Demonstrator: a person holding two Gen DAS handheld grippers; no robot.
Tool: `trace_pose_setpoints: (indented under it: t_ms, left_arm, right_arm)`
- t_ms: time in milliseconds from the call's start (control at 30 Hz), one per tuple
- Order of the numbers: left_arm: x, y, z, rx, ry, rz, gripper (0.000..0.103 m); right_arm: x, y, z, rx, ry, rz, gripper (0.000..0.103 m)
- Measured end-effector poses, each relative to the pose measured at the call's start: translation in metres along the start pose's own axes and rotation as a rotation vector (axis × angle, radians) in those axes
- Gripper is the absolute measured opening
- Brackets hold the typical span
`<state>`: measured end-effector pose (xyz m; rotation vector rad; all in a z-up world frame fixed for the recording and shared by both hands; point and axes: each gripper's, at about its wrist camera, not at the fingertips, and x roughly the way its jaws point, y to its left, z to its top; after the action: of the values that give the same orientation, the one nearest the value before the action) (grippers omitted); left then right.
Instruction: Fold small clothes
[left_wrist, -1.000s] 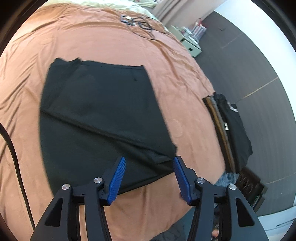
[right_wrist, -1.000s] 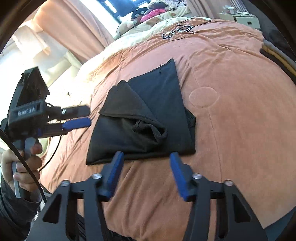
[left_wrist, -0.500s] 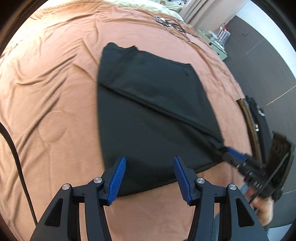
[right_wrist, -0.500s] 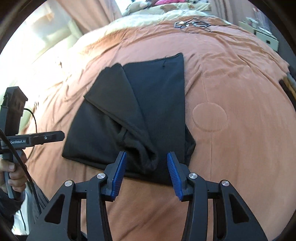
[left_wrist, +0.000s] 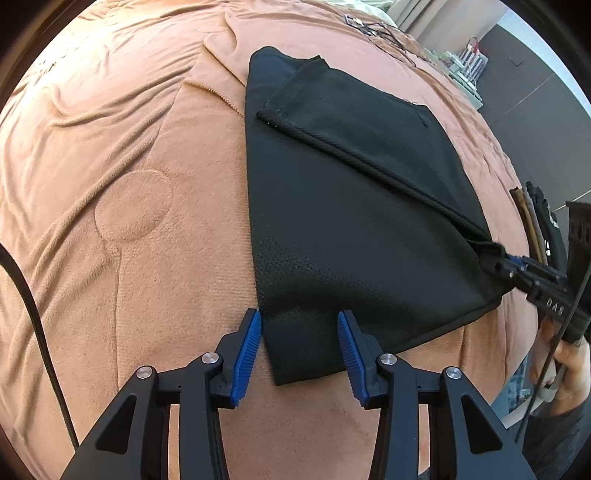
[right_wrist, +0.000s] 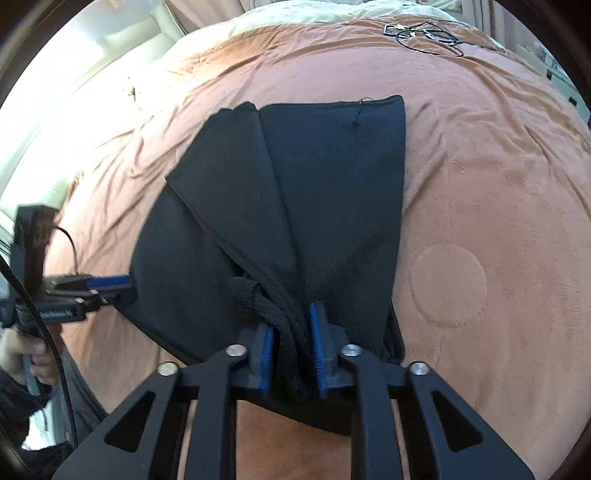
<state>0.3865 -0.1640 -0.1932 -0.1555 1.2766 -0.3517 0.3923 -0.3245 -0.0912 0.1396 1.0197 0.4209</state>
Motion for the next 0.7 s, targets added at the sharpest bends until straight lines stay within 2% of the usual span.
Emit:
trace_pose_setpoints:
  t_ms: [67,233,400,533,700]
  left_arm:
    - [0.001,0.000,0.001,0.004,0.002,0.000,0.044]
    - [0.002,-0.005,0.004,0.020,0.007,0.011,0.044]
    - [0.002,-0.007,0.007,0.032,0.010,0.017,0.044]
    - [0.003,-0.006,0.006,0.044,0.012,0.023,0.044]
    - [0.001,-0.005,0.007,0.033,0.015,0.009,0.044]
  right_arm:
    - [-0.002,-0.007,0.000,0.031,-0.016,0.030,0.001]
    - [-0.019,-0.029,-0.010,0.109,-0.069,0.090,0.000]
    - [-0.025,-0.043,-0.031,0.138,-0.094,0.053,0.000]
    - [-0.017,-0.048,-0.045,0.171,-0.068,0.049,0.000]
    - [-0.019,-0.044,-0.049,0.171,-0.078,0.048,0.001]
